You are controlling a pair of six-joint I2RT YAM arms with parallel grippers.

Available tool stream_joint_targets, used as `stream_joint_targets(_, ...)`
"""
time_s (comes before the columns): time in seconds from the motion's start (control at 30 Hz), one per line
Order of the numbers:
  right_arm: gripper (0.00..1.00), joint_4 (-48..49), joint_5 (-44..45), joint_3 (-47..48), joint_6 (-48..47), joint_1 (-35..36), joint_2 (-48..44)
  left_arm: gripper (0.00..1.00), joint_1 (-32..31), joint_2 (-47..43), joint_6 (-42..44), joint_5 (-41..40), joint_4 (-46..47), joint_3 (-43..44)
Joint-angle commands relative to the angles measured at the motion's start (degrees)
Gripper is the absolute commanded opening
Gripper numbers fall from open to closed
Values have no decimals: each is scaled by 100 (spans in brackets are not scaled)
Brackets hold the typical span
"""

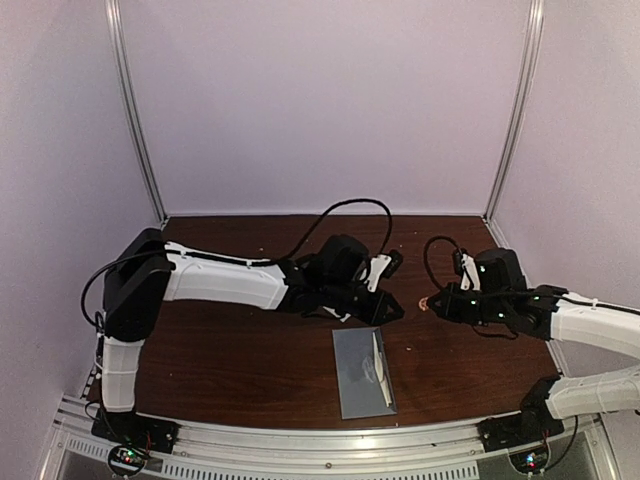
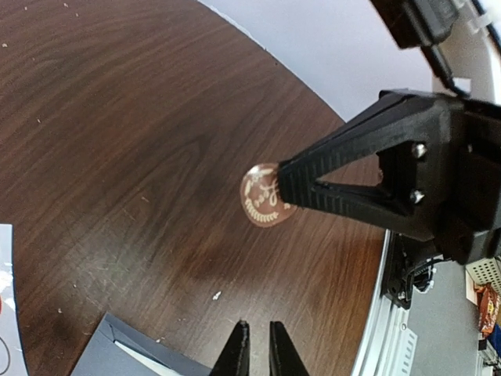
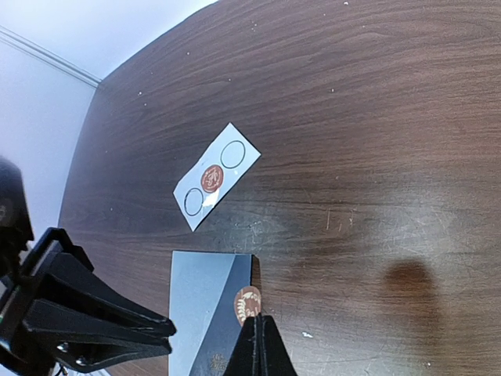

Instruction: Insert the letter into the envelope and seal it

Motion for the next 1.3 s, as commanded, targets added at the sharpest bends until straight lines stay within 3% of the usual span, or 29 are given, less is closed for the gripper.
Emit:
stream_joint_targets(0.0, 0, -85, 62, -27, 35, -23, -57, 11, 0, 421, -54, 275, 111, 247)
stream_joint_targets(0.53, 0, 14, -936, -114, -197, 26, -94, 11, -2, 449, 1185, 223, -730, -384)
stream_joint_targets(0.8, 0, 198, -1103, -375, -63, 582, -13, 10, -3, 354, 1522, 38, -1004, -649)
stream_joint_targets(1.0, 0, 1244, -1309, -742, 512, 1163, 261, 9, 5, 344, 1609, 84, -1054, -810)
stream_joint_targets(1.27, 0, 2274, -1263, -628, 892, 1938, 1308, 6, 233, 299, 1286, 542, -1129, -1054)
